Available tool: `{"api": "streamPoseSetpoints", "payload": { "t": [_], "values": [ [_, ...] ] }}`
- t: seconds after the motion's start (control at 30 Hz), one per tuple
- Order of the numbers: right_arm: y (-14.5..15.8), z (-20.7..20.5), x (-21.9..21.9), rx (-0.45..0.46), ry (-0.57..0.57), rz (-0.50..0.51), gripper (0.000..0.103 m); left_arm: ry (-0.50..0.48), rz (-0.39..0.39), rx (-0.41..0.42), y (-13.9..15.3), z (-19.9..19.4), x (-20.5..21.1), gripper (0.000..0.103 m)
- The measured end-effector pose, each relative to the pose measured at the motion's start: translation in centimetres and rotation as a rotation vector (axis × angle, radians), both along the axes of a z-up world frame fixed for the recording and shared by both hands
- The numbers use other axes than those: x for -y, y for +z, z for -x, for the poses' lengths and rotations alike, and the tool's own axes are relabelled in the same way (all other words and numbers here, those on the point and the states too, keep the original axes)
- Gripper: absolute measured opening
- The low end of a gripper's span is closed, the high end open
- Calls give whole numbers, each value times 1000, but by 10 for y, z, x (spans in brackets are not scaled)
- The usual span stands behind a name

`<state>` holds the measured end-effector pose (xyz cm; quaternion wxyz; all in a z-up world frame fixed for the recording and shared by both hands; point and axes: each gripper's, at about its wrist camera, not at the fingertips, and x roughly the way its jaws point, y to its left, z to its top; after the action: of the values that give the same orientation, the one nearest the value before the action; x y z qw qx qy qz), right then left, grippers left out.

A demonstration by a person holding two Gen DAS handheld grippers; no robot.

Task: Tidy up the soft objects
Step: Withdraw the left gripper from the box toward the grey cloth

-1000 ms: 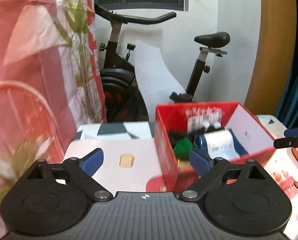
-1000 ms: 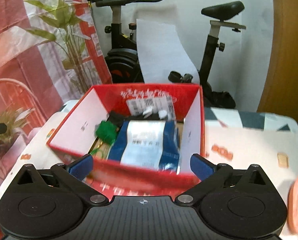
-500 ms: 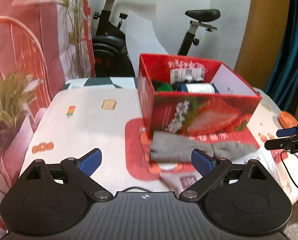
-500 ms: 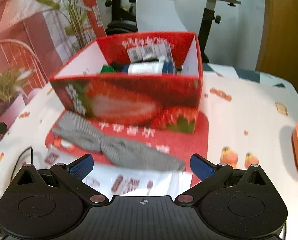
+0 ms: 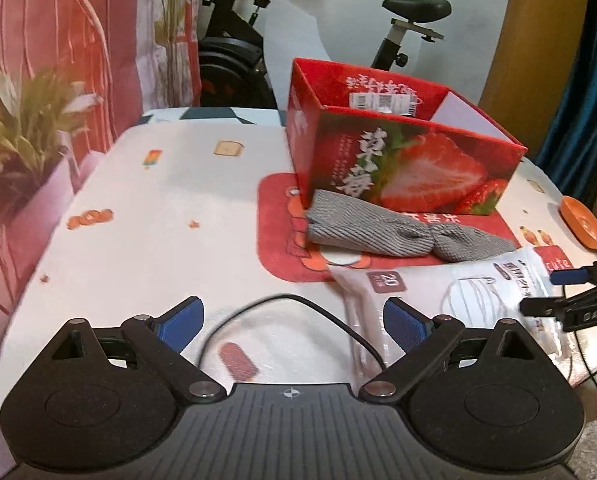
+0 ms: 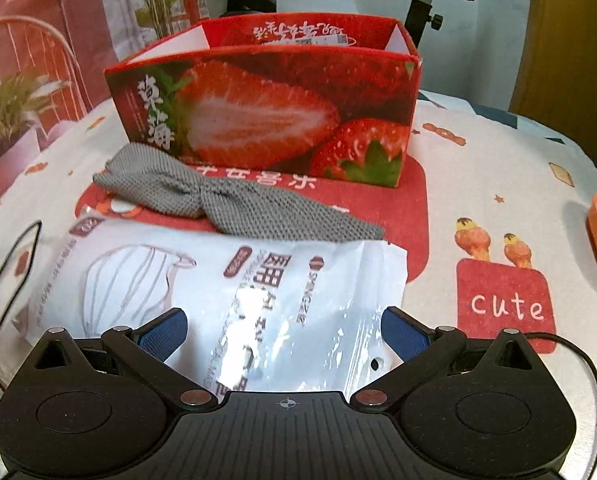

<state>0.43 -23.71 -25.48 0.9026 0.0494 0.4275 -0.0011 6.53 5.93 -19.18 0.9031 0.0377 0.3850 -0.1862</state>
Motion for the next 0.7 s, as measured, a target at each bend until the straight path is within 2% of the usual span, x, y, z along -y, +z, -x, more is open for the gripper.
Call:
{"api": "streamPoseSetpoints", "payload": {
  "t": [0.1, 0.4, 0.7],
  "values": [
    [-7, 1, -1, -4, 6, 25, 103, -6, 23, -3, -4, 1, 8, 98],
    [-19, 0, 4, 16, -1, -9, 103, -36, 136, 16, -2, -4, 35, 93],
    [-24, 1, 7, 38, -16, -36, 103, 13, 286, -106, -29, -30, 54, 89]
  ]
}}
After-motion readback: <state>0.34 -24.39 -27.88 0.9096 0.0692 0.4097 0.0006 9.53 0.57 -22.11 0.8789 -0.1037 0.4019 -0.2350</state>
